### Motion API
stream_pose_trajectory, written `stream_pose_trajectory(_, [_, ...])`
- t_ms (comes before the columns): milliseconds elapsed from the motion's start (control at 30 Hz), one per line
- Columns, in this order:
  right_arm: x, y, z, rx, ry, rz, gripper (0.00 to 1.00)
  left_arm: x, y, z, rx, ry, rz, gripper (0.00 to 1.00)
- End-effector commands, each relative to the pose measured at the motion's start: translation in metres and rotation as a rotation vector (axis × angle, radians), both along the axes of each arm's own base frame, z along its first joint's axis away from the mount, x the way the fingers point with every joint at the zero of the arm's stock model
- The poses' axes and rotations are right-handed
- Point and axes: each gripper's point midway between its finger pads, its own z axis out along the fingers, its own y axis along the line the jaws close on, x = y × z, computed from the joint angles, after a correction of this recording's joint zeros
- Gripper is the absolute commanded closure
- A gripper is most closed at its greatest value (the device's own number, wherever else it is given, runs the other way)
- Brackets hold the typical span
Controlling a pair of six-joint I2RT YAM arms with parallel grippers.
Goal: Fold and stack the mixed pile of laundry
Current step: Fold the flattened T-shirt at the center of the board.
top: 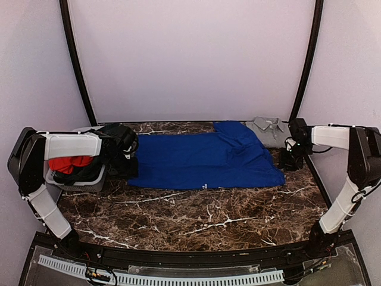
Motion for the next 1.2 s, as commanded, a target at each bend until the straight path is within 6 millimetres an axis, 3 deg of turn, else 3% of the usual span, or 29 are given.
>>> stream_pose_trajectory(0, [-0.006, 0.006, -0.017, 0.031, 0.051, 0.021, 0.71, 0.005, 0.009, -0.005, 0.039, 0.018, 0.026, 0.49])
stream_pose_trajectory(400, [-0.013, 0.011, -0.033, 0.06, 0.098, 0.028, 0.71, 0.005, 0.004, -0.023, -0.026, 0.07, 0.014, 0.51])
stream_pose_trajectory(667, [-0.014, 0.012, -0.03, 0.066, 0.095, 0.032, 0.95, 0.002, -0.006, -0.021, -0.088, 0.083, -0.002, 0.8])
stream_pose_trajectory(800, [-0.014, 0.012, -0.027, 0.063, 0.09, 0.032, 1.0, 0.0, -0.002, -0.016, -0.081, 0.082, 0.008, 0.96])
stream_pose_trajectory(1033, [-0.022, 0.003, -0.017, 0.018, 0.081, 0.014, 1.0, -0.014, 0.018, -0.005, -0.005, 0.099, 0.047, 1.0])
stream_pose_trajectory(1167, [-0.028, -0.006, -0.017, -0.028, 0.09, -0.002, 1.0, -0.028, 0.024, -0.01, 0.006, 0.142, 0.063, 1.0])
